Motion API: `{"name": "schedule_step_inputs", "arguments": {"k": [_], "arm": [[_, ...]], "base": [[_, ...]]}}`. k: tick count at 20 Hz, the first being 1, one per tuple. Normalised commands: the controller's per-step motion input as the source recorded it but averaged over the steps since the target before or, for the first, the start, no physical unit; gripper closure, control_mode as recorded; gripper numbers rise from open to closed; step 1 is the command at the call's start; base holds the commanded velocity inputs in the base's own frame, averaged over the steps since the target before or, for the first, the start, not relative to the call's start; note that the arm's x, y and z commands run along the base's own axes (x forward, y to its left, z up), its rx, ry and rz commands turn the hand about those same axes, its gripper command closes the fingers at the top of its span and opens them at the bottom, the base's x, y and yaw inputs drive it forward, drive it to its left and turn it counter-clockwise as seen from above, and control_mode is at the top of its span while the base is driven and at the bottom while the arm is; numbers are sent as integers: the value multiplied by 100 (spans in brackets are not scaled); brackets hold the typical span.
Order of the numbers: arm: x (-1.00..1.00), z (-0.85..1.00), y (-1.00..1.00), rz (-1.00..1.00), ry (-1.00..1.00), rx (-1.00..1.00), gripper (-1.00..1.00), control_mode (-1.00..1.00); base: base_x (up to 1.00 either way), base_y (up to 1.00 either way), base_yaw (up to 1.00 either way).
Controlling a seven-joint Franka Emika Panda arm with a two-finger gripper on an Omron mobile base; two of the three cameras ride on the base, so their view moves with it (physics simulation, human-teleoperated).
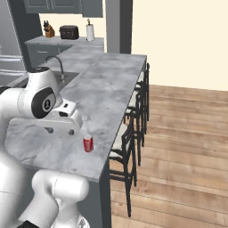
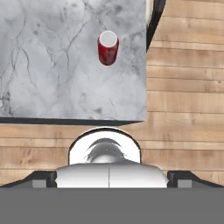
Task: Four empty soda cans are scattered around the kitchen. Gather all the cans and cluster them next to the stove for recycling.
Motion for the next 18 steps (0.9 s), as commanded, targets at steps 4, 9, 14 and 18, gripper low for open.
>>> {"name": "schedule_step_inputs", "arguments": {"k": [4, 9, 14, 18], "arm": [[41, -23, -4, 1, 0, 0, -100, -100], [51, -12, -2, 2, 0, 2, -100, -100], [45, -9, -3, 2, 2, 3, -100, -100], [34, -13, 0, 1, 1, 1, -100, -100]], "base": [[0, 0, 0], [0, 0, 0], [0, 0, 0], [0, 0, 0]]}}
